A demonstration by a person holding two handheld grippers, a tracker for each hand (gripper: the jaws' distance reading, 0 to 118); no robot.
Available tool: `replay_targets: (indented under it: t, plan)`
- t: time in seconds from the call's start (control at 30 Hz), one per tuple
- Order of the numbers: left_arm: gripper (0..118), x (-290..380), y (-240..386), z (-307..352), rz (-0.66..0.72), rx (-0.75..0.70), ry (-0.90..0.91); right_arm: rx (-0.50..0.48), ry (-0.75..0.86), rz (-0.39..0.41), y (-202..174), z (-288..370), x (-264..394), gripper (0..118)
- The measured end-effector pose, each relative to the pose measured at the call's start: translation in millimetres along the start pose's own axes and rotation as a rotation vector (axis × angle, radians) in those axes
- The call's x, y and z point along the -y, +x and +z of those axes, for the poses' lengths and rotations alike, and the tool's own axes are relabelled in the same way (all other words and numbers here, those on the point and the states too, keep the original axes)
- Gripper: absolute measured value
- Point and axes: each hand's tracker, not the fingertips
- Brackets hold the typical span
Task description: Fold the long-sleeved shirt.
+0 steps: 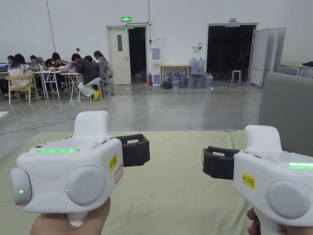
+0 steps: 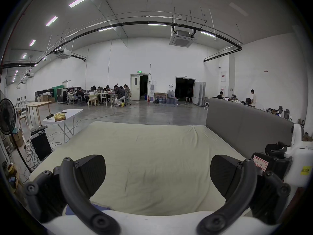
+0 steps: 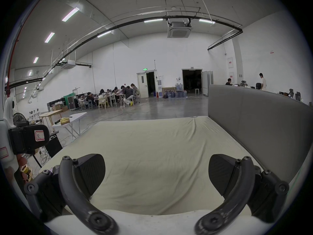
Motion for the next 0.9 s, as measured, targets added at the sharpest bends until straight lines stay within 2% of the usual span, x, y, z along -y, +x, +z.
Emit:
replay_targets:
  t: [0.7,0.9]
  plan:
    - [118,-2.9,3.9,4.1,-0.008,0.002,-0.001,-0.009,0.012,-0.028,6.5,3.5,-1.4,118]
    - [118,-1.6,5.4,6.0,-0.006,0.010,0.003,-0.002,0.038,-0.011,3.8,6.9,0.7,118]
